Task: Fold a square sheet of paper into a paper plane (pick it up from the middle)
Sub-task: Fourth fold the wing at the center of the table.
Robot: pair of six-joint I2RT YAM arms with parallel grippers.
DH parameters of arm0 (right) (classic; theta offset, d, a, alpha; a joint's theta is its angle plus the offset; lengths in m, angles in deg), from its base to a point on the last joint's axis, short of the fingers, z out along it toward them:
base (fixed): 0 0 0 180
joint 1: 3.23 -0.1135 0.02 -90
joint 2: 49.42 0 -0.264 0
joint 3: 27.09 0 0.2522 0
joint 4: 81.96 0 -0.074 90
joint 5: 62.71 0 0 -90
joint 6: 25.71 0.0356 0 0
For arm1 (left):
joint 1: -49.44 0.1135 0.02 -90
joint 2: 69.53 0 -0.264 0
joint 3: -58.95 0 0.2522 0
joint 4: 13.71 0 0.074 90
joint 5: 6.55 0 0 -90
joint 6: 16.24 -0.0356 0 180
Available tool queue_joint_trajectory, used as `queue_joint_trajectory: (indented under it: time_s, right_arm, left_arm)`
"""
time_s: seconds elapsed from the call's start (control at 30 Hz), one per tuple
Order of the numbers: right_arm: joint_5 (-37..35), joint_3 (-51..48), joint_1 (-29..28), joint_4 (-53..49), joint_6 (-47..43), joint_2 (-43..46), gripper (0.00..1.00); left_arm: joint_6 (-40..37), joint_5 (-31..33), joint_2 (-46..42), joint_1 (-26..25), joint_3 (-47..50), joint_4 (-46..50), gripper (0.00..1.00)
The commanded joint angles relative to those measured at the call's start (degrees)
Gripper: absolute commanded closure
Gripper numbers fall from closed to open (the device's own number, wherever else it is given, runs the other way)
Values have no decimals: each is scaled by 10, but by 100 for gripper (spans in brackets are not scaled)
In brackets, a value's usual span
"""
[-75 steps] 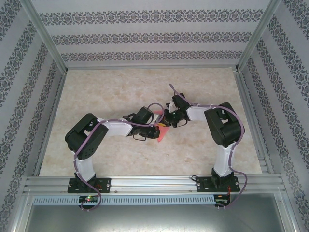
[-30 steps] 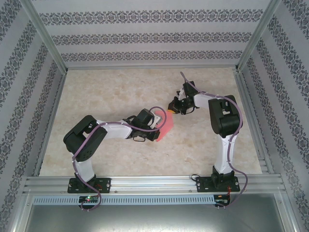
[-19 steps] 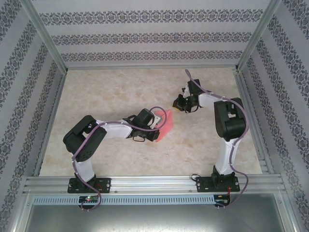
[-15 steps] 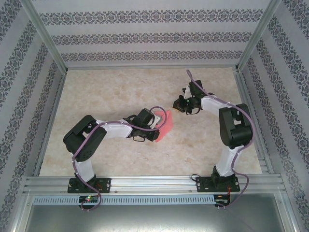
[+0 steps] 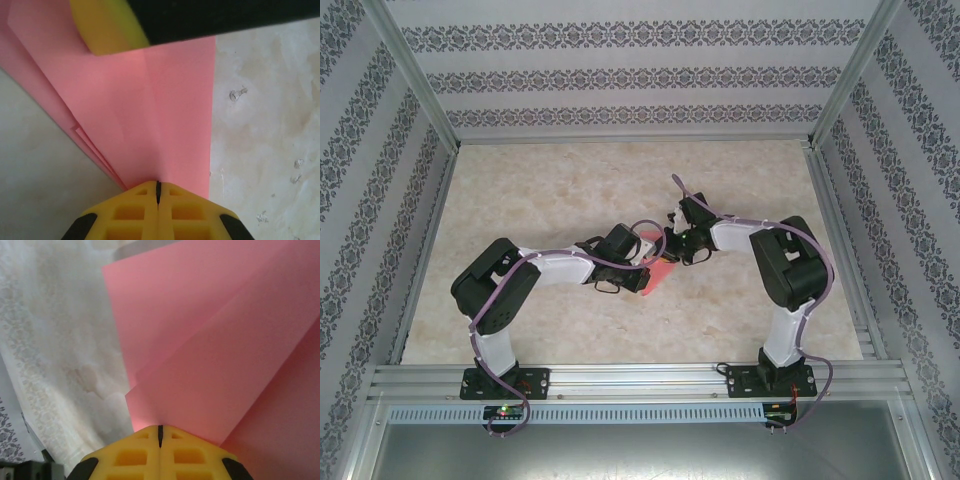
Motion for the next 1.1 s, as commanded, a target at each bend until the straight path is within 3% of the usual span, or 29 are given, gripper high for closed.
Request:
queue_joint_trajectory:
  time_s: [0.0, 0.57, 0.83, 1.07]
  right_arm:
    - [-6, -1, -2, 10, -2, -17, 97]
    - [-46, -23, -2, -25, -26, -35, 98]
    - [-40, -32, -3, -14, -22, -36, 98]
    - [-34, -45, -3, 3, -14, -34, 98]
  left_arm:
    - [8, -3, 14, -7, 30, 119, 93]
    - [88, -62, -59, -7, 59, 81, 86]
    - [175, -79, -84, -7, 75, 25, 76]
    - [266, -51, -99, -6, 88, -30, 70]
